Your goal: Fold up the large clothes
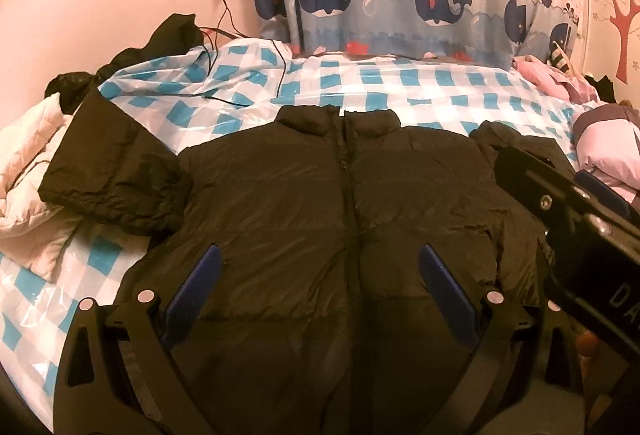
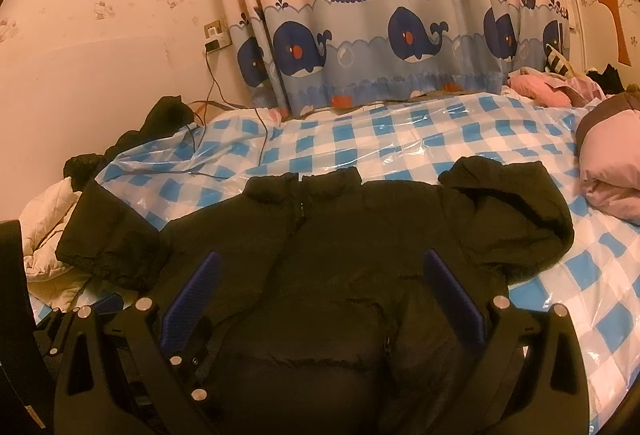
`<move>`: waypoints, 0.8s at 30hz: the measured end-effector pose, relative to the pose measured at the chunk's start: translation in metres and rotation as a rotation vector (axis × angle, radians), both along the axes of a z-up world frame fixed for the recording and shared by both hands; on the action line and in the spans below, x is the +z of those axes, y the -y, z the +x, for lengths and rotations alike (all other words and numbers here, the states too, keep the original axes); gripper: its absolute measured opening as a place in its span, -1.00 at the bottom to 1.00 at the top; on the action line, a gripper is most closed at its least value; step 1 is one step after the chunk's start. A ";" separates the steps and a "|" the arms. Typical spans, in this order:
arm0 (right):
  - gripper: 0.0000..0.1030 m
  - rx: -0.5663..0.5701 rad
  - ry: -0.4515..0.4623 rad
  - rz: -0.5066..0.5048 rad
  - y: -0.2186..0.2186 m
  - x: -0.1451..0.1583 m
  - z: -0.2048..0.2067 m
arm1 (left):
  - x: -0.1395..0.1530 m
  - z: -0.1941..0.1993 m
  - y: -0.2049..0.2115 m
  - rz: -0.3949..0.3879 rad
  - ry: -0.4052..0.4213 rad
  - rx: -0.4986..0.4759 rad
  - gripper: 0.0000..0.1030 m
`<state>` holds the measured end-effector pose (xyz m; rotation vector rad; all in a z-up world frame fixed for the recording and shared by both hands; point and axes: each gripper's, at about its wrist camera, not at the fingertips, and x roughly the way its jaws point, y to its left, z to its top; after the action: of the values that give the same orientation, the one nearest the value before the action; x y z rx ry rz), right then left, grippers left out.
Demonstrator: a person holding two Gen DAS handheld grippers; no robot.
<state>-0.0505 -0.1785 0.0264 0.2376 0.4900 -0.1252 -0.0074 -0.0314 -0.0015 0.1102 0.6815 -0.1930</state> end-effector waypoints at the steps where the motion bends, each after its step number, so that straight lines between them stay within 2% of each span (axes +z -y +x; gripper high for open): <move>1: 0.89 -0.001 -0.001 0.001 0.001 -0.001 0.000 | -0.001 0.001 0.000 -0.008 -0.008 -0.001 0.85; 10: 0.89 0.000 -0.013 0.011 0.003 -0.004 0.000 | -0.008 0.011 -0.002 -0.057 -0.090 -0.006 0.85; 20: 0.89 -0.001 -0.044 0.024 0.005 -0.010 0.004 | -0.015 0.015 0.005 -0.023 -0.105 0.006 0.85; 24: 0.89 0.000 -0.118 0.006 0.002 -0.022 0.015 | -0.016 0.019 0.003 -0.018 -0.116 0.013 0.85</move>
<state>-0.0355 -0.1808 0.0043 0.2365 0.6075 -0.1382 0.0112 -0.0347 -0.0177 0.0773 0.7959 -0.1938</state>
